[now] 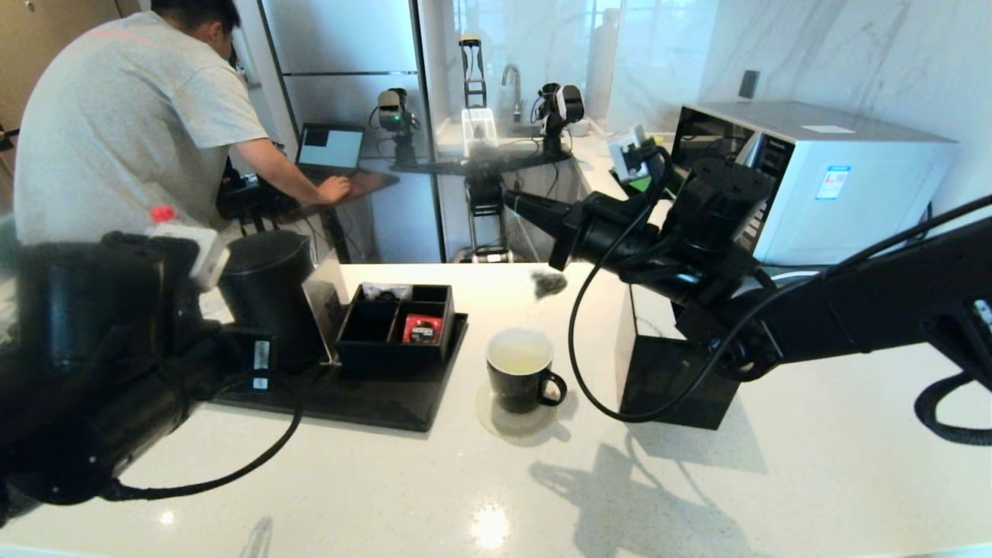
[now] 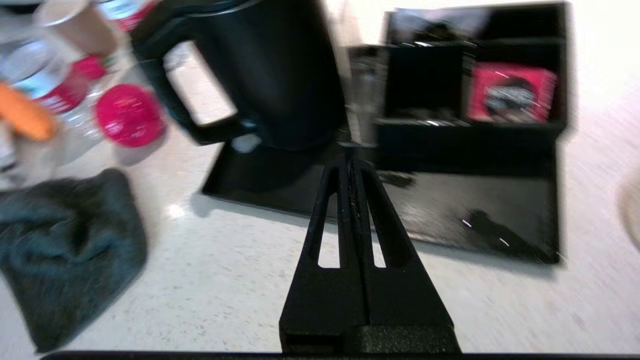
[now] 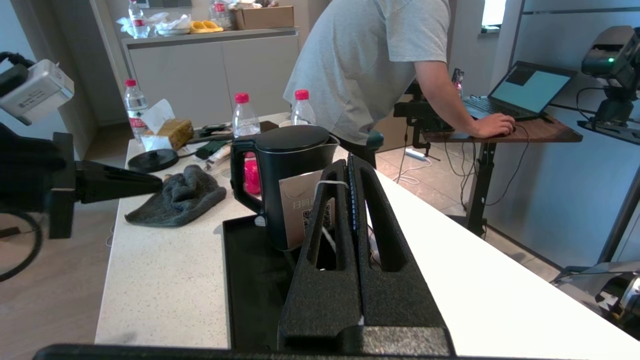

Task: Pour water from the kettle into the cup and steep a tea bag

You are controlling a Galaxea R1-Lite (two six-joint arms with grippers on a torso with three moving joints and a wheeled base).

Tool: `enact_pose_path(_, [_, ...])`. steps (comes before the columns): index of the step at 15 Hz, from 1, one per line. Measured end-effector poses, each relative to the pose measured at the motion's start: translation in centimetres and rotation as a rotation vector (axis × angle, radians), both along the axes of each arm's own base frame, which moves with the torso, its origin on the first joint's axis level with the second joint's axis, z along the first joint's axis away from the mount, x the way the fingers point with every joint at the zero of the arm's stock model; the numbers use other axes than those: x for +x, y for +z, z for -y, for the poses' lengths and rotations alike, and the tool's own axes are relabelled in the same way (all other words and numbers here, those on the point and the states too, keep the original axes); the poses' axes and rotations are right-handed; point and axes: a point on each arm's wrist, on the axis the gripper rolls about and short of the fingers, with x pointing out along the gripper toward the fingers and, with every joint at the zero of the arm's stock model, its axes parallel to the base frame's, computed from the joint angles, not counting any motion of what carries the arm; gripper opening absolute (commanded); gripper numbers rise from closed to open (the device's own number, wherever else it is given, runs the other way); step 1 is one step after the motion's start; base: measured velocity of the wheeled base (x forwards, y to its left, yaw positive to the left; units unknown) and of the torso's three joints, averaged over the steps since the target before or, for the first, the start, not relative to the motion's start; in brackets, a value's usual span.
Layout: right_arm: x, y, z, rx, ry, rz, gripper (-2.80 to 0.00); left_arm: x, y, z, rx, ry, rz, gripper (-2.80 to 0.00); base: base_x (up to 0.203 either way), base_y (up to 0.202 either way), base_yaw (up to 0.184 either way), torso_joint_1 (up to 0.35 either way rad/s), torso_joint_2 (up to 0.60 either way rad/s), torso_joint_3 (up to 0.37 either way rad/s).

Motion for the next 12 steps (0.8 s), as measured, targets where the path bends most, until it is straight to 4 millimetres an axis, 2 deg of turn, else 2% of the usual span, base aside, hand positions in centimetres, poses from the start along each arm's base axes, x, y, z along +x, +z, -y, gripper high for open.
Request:
enact_pose_path(3, [0.0, 0.0, 0.0, -0.001, -0.001, 0.001, -2.80, 0.4, -0.8, -2.8, -0.009, 0.163, 0.040, -2.80, 0.000, 0.000, 0.000, 0.000, 0.00, 0.000])
enact_pose_path(5, [0.0, 0.1, 0.0, 0.000, 0.000, 0.002, -2.80, -0.2, -1.3, -5.0, 0.005, 0.305, 0.056, -2.80, 0.000, 0.000, 0.000, 0.000, 0.00, 0.000])
enact_pose_path(8, [0.0, 0.1, 0.0, 0.001, 0.000, 0.006, -2.80, -3.0, -2.6, -7.3, 0.017, 0.435, 0.048, -2.80, 0.000, 0.000, 0.000, 0.000, 0.00, 0.000])
enact_pose_path(12, [-0.2, 0.2, 0.0, -0.007, -0.004, 0.017, -2.80, -6.6, -3.5, -8.5, -0.025, 0.524, 0.092, -2.80, 0.000, 0.000, 0.000, 0.000, 0.00, 0.000])
